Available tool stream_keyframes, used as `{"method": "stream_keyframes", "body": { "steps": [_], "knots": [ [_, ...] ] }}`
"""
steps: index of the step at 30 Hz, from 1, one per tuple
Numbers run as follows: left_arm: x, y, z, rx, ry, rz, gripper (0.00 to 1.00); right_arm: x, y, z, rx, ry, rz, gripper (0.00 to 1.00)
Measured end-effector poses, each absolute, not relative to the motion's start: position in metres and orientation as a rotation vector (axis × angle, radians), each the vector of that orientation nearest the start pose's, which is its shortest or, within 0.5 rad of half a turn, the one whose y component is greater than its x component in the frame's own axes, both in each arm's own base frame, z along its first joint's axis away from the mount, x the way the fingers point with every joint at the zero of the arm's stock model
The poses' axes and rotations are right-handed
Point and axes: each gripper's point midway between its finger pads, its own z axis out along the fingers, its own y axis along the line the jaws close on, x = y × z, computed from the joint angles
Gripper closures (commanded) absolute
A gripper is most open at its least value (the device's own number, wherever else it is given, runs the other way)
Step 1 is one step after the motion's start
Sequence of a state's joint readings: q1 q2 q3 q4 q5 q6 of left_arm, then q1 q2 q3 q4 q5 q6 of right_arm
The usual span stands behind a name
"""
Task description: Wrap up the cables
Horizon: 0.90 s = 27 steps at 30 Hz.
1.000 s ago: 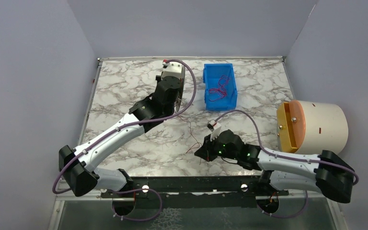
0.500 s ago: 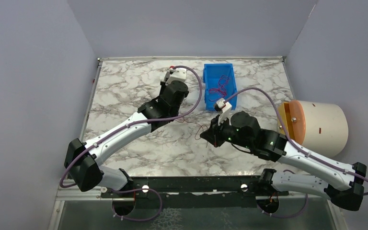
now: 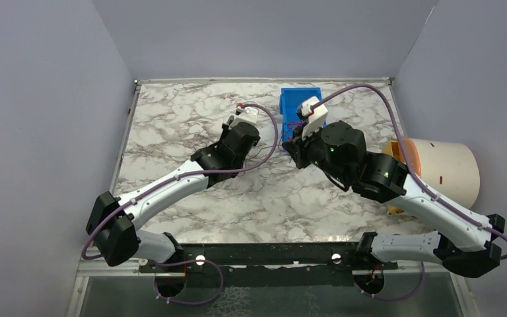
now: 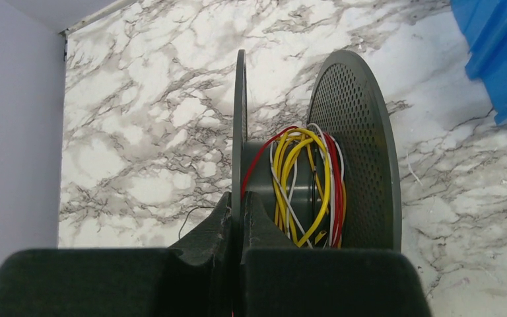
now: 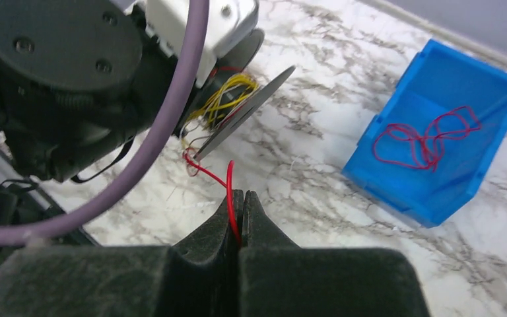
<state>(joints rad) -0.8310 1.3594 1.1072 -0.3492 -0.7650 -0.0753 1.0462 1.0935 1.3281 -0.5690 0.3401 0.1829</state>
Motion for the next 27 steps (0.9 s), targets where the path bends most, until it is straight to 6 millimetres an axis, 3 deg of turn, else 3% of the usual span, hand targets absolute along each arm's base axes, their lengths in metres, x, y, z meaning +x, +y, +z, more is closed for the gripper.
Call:
{"method": "stream_keyframes", "body": {
  "steps": [6,16,27],
  "knots": [
    [0.318,-0.184,0.209,0.383,1.993,0.233,1.00,0.233,0.266,0.361,-0.581,1.787,0.395,0.99],
    [0.303,-0.183,0.197,0.423,2.026,0.174,1.00,0.256,0.272,0.385,-0.544,1.738,0.351,0.99],
    [0.273,-0.186,0.203,0.509,2.005,-0.017,1.00,0.339,0.235,0.364,-0.372,1.814,0.327,0.99]
  ]
}}
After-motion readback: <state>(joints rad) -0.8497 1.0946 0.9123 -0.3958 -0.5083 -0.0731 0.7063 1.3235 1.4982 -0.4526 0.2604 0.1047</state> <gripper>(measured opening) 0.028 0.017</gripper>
